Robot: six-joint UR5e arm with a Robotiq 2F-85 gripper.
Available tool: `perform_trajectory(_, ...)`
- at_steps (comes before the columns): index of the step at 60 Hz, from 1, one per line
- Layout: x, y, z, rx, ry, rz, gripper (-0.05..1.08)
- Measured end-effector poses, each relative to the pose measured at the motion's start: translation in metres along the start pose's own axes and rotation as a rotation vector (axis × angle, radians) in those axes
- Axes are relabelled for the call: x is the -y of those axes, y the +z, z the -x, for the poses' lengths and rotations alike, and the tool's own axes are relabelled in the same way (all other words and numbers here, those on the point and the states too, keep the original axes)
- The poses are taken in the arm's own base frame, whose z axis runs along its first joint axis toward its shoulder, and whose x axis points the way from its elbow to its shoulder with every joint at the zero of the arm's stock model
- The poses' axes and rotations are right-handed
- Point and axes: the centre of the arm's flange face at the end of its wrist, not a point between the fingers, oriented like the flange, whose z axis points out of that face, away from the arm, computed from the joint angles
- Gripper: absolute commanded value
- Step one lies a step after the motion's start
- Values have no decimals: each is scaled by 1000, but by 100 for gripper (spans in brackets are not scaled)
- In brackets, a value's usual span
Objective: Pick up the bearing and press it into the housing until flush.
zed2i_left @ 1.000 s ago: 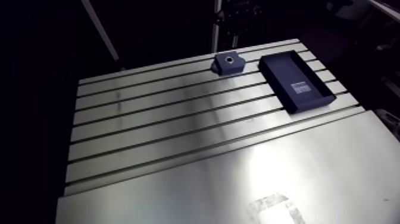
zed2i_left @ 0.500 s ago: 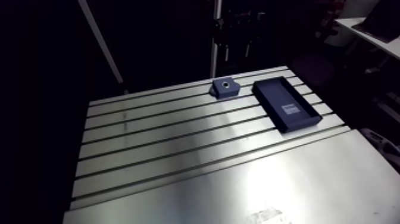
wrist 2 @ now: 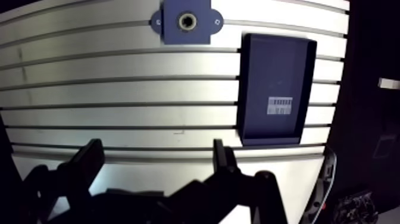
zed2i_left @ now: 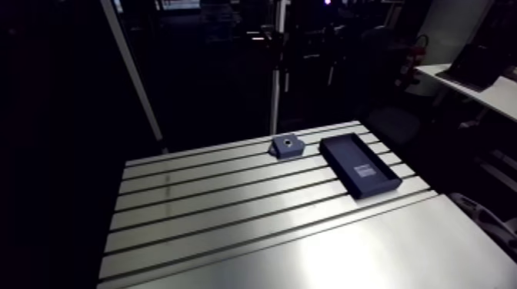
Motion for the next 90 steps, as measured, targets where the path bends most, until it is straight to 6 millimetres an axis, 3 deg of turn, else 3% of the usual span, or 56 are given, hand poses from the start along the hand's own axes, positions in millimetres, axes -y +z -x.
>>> perform_trajectory(13, 7, -32, 26, -11, 12, 2, 0)
perform_trajectory(23, 10, -45, 36, -20, 29, 1, 0)
perform_trajectory(46, 14, -63, 40, -52, 100, -1, 0)
perform_trajectory(90, 54, -96, 44, -75, 117, -15, 0)
